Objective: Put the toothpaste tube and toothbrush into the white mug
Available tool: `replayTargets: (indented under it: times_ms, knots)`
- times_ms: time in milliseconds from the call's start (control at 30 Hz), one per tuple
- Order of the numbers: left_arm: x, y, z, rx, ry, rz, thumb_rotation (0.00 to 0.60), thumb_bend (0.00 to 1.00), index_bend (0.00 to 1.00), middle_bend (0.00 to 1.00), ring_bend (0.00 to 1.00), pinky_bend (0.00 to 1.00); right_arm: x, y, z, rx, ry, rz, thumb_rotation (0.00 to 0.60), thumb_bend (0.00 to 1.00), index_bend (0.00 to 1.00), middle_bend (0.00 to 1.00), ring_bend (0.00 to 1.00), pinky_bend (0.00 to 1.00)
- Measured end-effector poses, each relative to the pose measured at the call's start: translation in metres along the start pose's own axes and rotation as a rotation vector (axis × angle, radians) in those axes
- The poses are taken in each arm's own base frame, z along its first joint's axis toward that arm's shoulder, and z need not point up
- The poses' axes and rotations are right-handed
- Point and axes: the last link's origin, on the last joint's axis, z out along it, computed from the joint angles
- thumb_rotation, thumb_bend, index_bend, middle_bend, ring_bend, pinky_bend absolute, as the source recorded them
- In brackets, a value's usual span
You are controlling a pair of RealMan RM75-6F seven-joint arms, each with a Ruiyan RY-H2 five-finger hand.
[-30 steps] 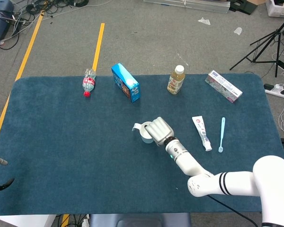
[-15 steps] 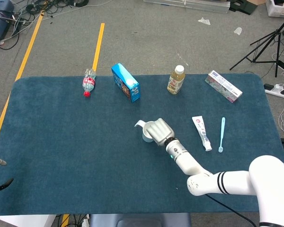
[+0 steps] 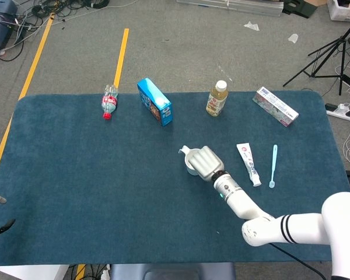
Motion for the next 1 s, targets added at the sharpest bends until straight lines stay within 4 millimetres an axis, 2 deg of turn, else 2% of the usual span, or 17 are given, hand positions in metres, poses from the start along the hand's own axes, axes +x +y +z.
replayTargets:
  times_ms: [233, 667, 867, 1000]
  knots:
    - [-0.001, 0.000, 0.000, 0.004, -0.001, 0.004, 0.600, 0.00, 0.43, 0.40, 0.31, 0.35, -0.002, 0.011, -0.028, 0.004, 0.007, -0.038, 0.600, 0.31, 0.66, 1.00, 1.00, 1.00]
    - [-0.005, 0.002, 0.002, 0.007, -0.007, 0.020, 0.600, 0.00, 0.43, 0.40, 0.31, 0.35, -0.028, 0.021, -0.090, 0.052, 0.023, -0.119, 0.600, 0.31, 0.66, 1.00, 1.00, 1.00]
    - [-0.006, 0.002, 0.002, 0.012, -0.009, 0.023, 0.600, 0.00, 0.43, 0.40, 0.31, 0.35, -0.044, 0.022, -0.111, 0.072, 0.032, -0.100, 0.600, 0.31, 0.66, 1.00, 1.00, 1.00]
    - [-0.006, 0.001, 0.002, 0.012, -0.010, 0.023, 0.600, 0.00, 0.43, 0.40, 0.31, 0.35, -0.055, 0.027, -0.118, 0.071, 0.028, -0.093, 0.600, 0.31, 0.66, 1.00, 1.00, 1.00]
